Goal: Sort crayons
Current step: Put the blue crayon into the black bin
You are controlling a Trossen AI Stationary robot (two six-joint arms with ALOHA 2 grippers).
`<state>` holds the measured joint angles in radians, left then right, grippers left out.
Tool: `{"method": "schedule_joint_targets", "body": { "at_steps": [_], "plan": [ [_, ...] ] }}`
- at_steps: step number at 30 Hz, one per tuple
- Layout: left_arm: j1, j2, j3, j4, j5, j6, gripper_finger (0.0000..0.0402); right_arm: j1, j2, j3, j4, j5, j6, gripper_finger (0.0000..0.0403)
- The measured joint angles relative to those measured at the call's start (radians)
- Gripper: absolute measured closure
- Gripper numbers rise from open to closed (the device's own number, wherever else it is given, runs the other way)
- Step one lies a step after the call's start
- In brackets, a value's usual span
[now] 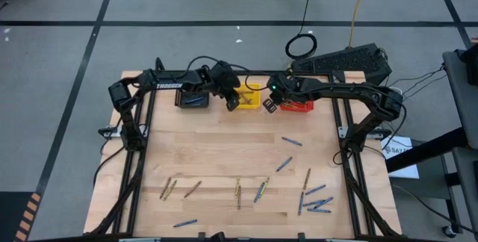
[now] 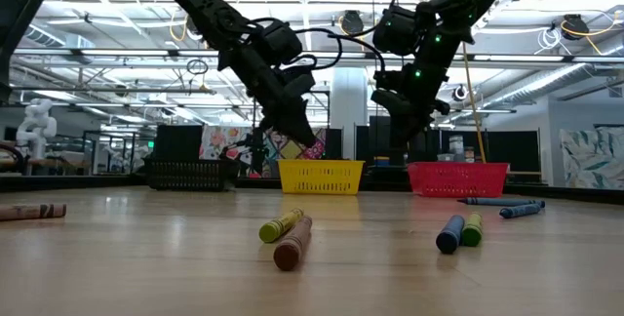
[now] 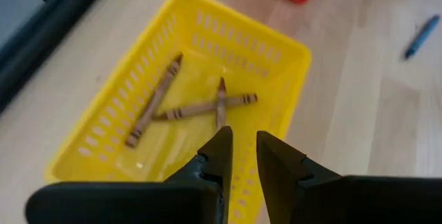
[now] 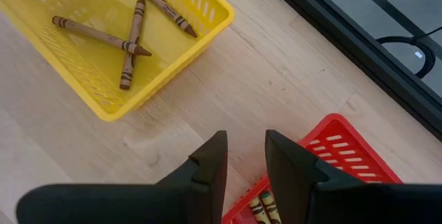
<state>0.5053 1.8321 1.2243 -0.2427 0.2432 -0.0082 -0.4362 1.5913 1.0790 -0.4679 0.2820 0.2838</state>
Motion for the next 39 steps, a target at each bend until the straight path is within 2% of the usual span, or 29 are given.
{"method": "schedule_joint_targets", "body": {
  "at_steps": [11,19,26,36,39],
  "plan": [
    [-0.034,-0.005,0.001,-0.199,-0.010,0.050,0.0358,0.000,0.000,0.000,0.000,0.000,0.000,0.0316],
    [-0.084,-0.073,0.000,-0.265,-0.019,0.068,0.0359,0.000,0.000,0.000,0.033,0.000,0.000,0.0316],
    [-0.095,-0.150,0.000,-0.325,-0.101,0.100,0.0359,0.000,0.000,0.000,0.093,0.000,0.000,0.0316],
    [-0.161,-0.198,0.001,-0.506,-0.137,0.095,0.0359,0.000,0.000,0.000,0.127,0.000,-0.002,0.0316],
    [-0.197,-0.197,0.001,-0.560,-0.139,0.093,0.0359,0.000,0.000,0.000,0.126,0.000,-0.047,0.0316]
  ]
}}
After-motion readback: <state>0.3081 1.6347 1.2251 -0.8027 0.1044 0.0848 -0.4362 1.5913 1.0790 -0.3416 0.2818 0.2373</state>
